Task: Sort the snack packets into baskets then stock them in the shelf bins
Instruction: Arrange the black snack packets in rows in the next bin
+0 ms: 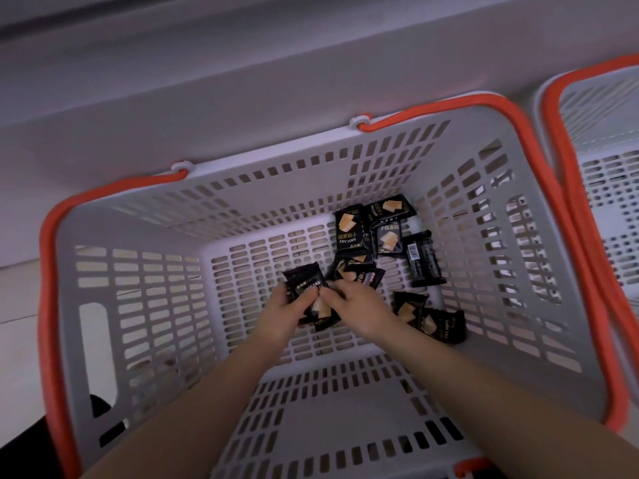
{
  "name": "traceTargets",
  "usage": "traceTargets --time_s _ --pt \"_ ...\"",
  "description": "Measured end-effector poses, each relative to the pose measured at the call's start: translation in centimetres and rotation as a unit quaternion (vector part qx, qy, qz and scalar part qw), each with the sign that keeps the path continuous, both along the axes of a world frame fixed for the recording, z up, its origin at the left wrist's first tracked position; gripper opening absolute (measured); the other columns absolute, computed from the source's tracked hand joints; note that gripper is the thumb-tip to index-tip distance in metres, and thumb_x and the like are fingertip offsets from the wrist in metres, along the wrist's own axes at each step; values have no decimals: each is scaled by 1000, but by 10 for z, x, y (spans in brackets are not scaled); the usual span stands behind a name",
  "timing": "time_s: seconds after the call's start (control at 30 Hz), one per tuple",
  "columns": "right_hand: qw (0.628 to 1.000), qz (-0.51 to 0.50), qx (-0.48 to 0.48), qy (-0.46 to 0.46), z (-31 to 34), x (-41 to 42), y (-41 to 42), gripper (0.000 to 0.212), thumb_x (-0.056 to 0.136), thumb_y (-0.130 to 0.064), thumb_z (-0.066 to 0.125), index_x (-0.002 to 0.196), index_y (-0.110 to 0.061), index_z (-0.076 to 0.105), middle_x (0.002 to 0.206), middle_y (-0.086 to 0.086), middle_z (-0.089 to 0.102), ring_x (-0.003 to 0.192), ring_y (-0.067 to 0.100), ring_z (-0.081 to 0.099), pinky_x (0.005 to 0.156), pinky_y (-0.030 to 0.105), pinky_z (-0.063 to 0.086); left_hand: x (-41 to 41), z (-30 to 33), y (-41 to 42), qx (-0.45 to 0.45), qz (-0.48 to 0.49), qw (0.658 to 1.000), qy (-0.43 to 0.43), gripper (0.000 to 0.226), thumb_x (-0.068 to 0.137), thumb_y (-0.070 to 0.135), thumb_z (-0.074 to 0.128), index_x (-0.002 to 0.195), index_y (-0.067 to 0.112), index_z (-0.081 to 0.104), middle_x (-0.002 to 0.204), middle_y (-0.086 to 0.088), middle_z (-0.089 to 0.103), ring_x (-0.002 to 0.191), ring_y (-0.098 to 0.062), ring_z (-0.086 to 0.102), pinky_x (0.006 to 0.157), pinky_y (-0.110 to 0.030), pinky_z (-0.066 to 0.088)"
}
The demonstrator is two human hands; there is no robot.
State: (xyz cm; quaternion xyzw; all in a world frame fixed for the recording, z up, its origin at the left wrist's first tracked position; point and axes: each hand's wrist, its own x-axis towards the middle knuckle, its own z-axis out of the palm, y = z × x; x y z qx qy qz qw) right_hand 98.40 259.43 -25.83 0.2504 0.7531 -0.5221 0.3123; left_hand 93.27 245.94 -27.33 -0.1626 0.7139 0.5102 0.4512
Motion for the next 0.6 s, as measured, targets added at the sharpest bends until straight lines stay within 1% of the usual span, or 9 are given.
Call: traceTargets --time_s 0.03,0.1,0.17,0.23,0.3,0.37,0.47,0.53,0.6 --pt "996 29 78 22 -3 0 0 34 99 -35 39 109 -7 57 98 6 56 85 19 53 71 30 42 -2 -1 -5 -9 7 1000 12 21 90 27 59 110 25 54 99 7 65 84 -3 63 64 -17 50" --pt "965 70 244 71 -8 3 4 32 98 -33 40 113 -8 53 113 9 52 103 25 50 80 36 45 -6 -3 -17 -32 7 999 32 23 89 23 61 111 23 53 99 7 65 84 -6 64 66 -20 50" --pt "936 67 330 98 -14 5 13 31 97 -31 43 118 -9 47 123 10 46 113 26 43 89 36 42 -9 -7 -28 -55 -21 997 52 26 89 19 61 113 22 52 103 4 63 89 -12 63 75 -26 50" --pt "940 45 327 90 -22 6 21 33 96 -30 48 120 -8 45 128 13 43 116 28 41 92 37 41 -12 -9 -39 -88 -73 989 89 29 89 16 62 116 19 53 105 2 61 91 -15 60 77 -26 48" --pt "956 25 286 59 -28 4 26 34 95 -30 50 120 -7 43 131 16 40 116 30 42 94 40 41 -14 -12 -47 -102 -98 984 107 32 88 15 62 118 17 52 105 2 61 88 -12 59 70 -18 46" --pt "963 34 262 43 -32 4 28 37 94 -28 53 122 -8 40 135 17 36 119 31 40 97 41 40 -16 -14 -51 -106 -88 986 98 36 88 19 63 120 17 49 106 3 60 83 -6 58 63 -14 45" --pt "948 91 301 38 -37 5 26 46 90 -22 60 126 -9 34 136 18 34 122 32 38 100 39 37 -17 -16 -53 -118 -56 987 95 40 88 22 63 124 15 46 103 3 58 81 -7 59 61 -17 48" --pt "936 114 333 26 -39 6 20 49 90 -16 59 128 -10 30 136 19 33 123 32 36 101 37 35 -17 -16 -52 -111 -37 989 92 37 89 20 61 123 15 47 98 4 59 76 -4 60 55 -16 49" --pt "930 128 345 10 -41 7 15 54 88 -10 59 131 -9 26 136 21 35 124 33 35 104 36 32 -17 -15 -50 -99 -28 991 89 33 91 21 59 121 16 48 100 3 61 78 -6 61 59 -18 50"
